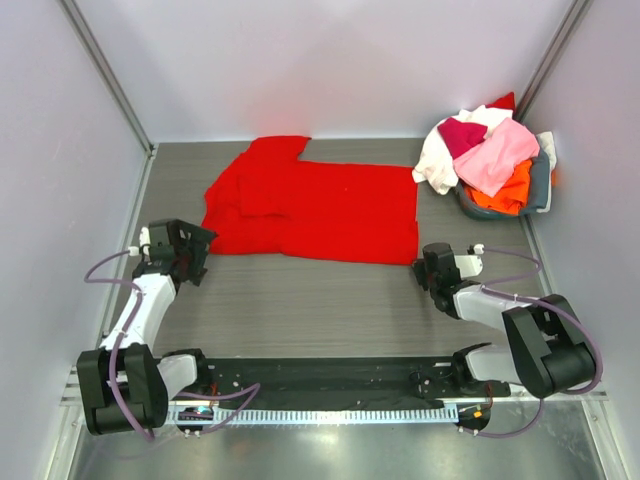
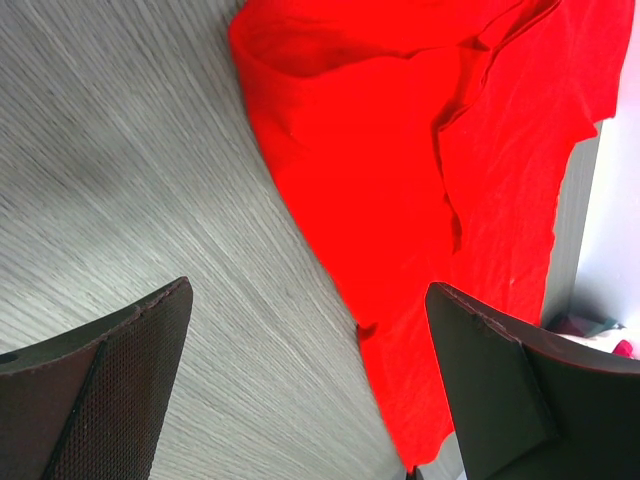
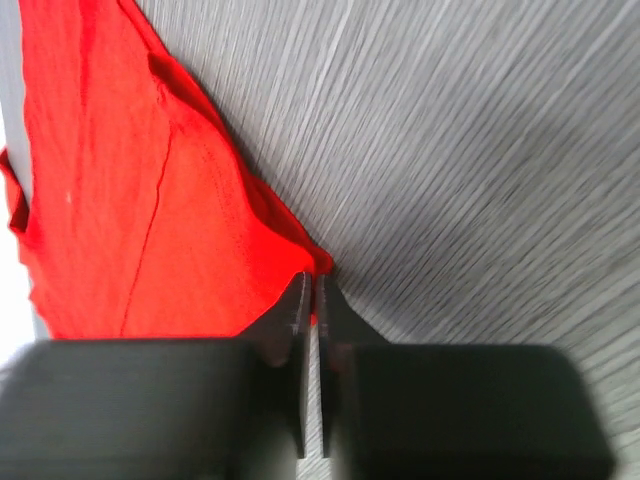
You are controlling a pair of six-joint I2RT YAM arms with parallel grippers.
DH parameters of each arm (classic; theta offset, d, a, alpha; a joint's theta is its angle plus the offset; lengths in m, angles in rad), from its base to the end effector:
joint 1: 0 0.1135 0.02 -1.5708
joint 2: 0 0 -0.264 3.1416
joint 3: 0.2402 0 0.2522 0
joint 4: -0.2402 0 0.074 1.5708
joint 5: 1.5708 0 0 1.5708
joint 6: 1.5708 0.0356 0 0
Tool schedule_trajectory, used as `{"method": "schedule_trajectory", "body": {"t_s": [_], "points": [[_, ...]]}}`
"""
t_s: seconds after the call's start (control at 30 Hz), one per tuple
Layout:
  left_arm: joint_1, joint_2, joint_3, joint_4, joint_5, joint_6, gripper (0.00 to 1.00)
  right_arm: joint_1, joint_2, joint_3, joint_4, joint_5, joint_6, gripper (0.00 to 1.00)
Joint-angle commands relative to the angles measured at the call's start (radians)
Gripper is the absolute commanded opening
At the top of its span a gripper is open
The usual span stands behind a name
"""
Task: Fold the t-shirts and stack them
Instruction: Fold the tshirt
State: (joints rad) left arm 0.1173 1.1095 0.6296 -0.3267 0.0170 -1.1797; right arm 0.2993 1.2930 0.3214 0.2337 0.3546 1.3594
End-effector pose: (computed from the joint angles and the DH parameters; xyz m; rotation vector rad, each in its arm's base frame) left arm 0.2219 0.0255 0.2109 -1.4681 1.9511 -0.5149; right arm 0.2088 0.0515 0.1267 1.3145 1.8842 0.4699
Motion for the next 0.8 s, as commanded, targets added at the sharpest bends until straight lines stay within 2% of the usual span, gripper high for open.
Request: {"method": "schedule_trajectory", "body": {"t_s": [0.0, 0.3, 0.4, 0.6, 0.63, 0.77], "points": [[-0.002, -0.013, -0.005, 0.052, -0.031, -0.012, 1.00, 0.001, -0.014, 0.007, -0.005, 0.102, -0.005, 0.02], [-0.021, 0.019, -0.105, 0.161, 0.005, -0.050, 0.97, -0.012, -0.185, -0.039, -0.085, 0.138, -0.092, 0.01], [-0.045, 0.035, -0.148, 0.250, -0.003, -0.052, 0.82, -0.032, -0.245, -0.053, -0.109, 0.127, -0.118, 0.01], [-0.070, 0.102, -0.188, 0.395, -0.068, -0.052, 0.70, -0.065, -0.271, -0.061, -0.120, 0.051, -0.154, 0.01], [-0.068, 0.128, -0.205, 0.432, -0.071, -0.044, 0.63, -0.066, -0.268, -0.061, -0.120, 0.043, -0.154, 0.01], [-0.070, 0.196, -0.211, 0.540, -0.095, -0.052, 0.57, -0.069, -0.264, -0.059, -0.120, 0.026, -0.155, 0.01]]}}
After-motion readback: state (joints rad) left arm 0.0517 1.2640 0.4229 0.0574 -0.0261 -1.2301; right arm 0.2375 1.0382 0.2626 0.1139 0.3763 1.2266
